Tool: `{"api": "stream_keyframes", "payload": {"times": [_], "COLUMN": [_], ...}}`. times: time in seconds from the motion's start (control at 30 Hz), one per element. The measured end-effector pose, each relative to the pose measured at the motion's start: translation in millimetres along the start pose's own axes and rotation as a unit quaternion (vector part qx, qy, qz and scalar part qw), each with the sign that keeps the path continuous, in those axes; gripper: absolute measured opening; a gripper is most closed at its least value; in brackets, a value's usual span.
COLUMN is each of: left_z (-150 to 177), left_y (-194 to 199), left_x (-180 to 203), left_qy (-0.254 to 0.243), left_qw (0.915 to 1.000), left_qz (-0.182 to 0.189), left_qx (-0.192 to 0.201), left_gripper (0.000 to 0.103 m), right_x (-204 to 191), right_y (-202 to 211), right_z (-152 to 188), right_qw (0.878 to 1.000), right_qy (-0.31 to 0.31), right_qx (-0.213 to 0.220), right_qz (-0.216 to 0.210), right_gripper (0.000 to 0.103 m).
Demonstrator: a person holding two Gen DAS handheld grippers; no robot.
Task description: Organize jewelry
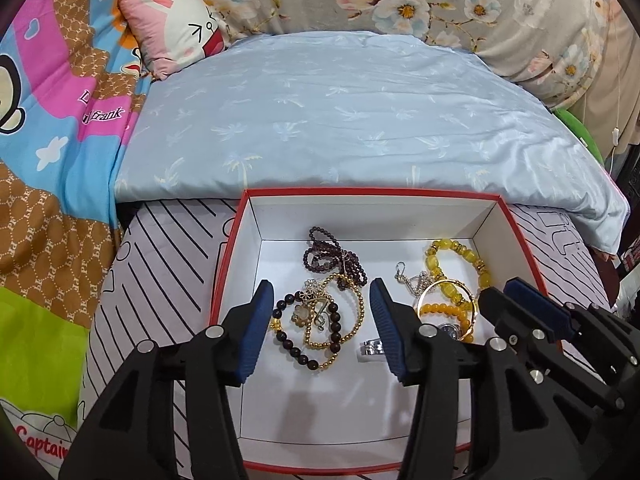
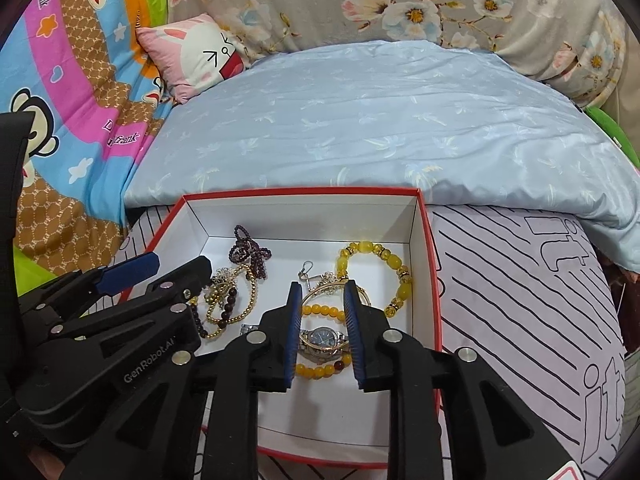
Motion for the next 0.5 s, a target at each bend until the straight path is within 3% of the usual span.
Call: {"api": "stream_keyframes", "payload": {"times": [0.5], "left_z": [11.7], "left_y": [24.6], "left_x": [1.2], "left_qy": [0.003], "left_qw": [1.0], "left_qz": [-0.002], "left_qx": [0.005], "left_gripper": [0.048], "right_x": [-5.9], "right_y": [29.5], "right_z": [10.3], "right_qw": [1.0], "right_qy": [0.001], "right_qx": [0.01], "right_qz": [0.009], "right_gripper": [0.025]}}
Point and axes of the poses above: each gripper's, at about its wrist camera, not at the fingertips, and y roughly against the way its jaws point, x to its right, z to its underside, the point moved 7 cm from there along -y, roughly the way its jaws point, and after that the axes turned 4 degrees about -x, right-handed, at the moved point
